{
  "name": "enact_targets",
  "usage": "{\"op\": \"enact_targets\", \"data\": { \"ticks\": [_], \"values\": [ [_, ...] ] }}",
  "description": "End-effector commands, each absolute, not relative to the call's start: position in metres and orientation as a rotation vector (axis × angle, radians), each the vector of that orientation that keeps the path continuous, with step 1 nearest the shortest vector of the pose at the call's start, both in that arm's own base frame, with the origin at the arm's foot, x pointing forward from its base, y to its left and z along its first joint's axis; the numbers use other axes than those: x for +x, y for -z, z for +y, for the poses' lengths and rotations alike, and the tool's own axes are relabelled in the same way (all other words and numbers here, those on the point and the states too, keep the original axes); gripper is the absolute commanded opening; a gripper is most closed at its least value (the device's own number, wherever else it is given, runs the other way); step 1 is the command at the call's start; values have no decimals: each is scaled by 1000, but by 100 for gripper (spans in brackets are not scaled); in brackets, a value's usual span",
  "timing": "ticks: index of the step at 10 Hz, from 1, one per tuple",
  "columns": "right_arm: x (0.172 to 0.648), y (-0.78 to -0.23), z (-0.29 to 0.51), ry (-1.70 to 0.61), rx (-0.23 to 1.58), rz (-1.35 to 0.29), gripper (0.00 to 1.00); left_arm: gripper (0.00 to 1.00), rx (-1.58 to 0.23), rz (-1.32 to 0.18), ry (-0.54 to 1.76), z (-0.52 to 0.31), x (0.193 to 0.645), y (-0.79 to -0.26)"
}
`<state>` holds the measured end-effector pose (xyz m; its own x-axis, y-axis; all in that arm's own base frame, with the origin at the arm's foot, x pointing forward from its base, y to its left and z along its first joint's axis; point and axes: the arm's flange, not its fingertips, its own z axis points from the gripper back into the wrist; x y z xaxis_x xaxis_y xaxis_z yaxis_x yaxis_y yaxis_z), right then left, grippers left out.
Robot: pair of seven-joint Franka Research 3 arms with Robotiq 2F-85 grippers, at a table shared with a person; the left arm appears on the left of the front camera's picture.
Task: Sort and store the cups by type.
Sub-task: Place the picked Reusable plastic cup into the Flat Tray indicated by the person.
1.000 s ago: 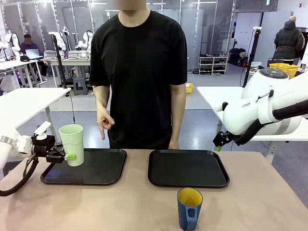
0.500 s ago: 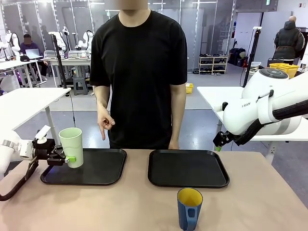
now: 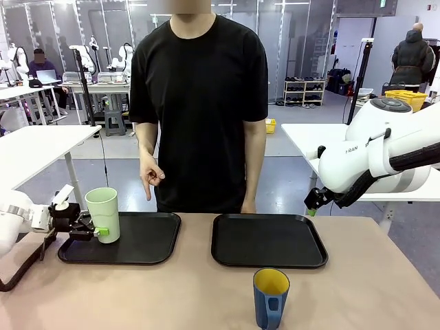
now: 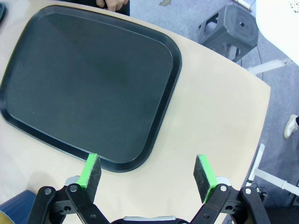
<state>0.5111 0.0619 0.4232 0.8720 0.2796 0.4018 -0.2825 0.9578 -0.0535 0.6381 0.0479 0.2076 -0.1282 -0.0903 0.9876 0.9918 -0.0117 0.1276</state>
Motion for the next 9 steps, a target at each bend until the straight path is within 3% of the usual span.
{"op": "enact_targets", "data": {
  "ticks": [1, 4, 5, 6, 9],
  "values": [
    [512, -424, 59, -305, 8, -421, 100, 82, -1109, -1239, 1350, 54, 646, -197],
    [512, -424, 59, -305, 8, -421, 100, 82, -1116, -1200, 1339, 56, 650, -189],
    [512, -424, 59, -305, 8, -421, 100, 88, -1130, -1196, 1323, 57, 650, -187],
    [512, -424, 59, -305, 8, -421, 100, 100, -1118, -1187, 1320, 58, 650, -185],
    [512, -424, 59, -305, 8, -421, 100, 100, -1097, -1169, 1314, 66, 648, -184]
  ]
}}
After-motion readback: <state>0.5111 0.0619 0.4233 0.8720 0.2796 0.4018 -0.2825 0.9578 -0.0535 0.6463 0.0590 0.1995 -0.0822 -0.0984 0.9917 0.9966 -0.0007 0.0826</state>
